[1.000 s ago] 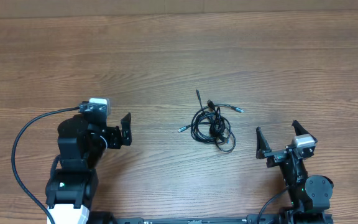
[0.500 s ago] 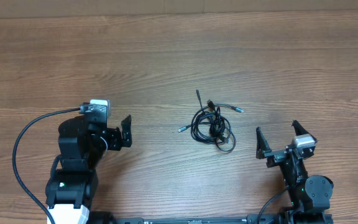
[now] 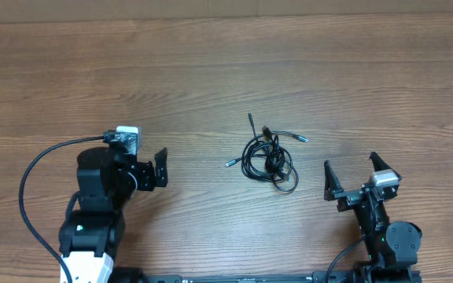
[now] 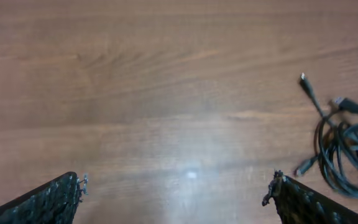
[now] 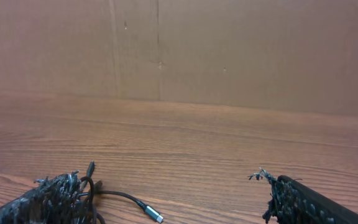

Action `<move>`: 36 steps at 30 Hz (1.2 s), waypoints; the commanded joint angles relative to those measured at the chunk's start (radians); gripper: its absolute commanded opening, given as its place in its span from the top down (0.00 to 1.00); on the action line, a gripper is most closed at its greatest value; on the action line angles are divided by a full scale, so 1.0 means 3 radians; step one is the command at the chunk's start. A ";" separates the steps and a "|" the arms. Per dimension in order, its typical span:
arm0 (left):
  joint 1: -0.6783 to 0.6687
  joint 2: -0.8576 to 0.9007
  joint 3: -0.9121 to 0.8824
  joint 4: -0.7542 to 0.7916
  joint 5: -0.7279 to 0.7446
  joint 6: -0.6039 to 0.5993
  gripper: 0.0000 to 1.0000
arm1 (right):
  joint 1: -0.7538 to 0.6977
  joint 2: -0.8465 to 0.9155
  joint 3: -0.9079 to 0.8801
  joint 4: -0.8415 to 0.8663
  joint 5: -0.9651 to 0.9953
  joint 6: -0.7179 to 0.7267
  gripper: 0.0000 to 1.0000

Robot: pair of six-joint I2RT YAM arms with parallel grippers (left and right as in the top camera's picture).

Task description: Untangle cables

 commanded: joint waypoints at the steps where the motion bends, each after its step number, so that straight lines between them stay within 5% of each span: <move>1: 0.0036 0.0104 0.0242 -0.0140 0.0015 -0.0056 0.00 | 0.0025 -0.0034 -0.0018 0.0017 0.0019 0.0011 0.00; 7: 0.0036 0.0366 0.0662 -0.0524 -0.0251 0.0006 0.01 | 0.0025 -0.0034 -0.0019 0.0017 0.0019 0.0011 0.00; 20: -0.0165 0.0985 0.1287 -0.0977 0.0083 0.0216 0.00 | 0.0025 -0.0034 -0.0019 0.0018 0.0019 0.0011 0.00; 28: -0.0703 0.1405 0.1311 -0.0930 0.0032 0.0342 0.01 | 0.0025 -0.0034 -0.0019 0.0018 0.0019 0.0011 0.00; 36: -0.0783 0.1718 0.1311 -0.0694 0.0085 0.0215 0.00 | 0.0025 -0.0034 -0.0018 0.0018 0.0019 0.0011 0.00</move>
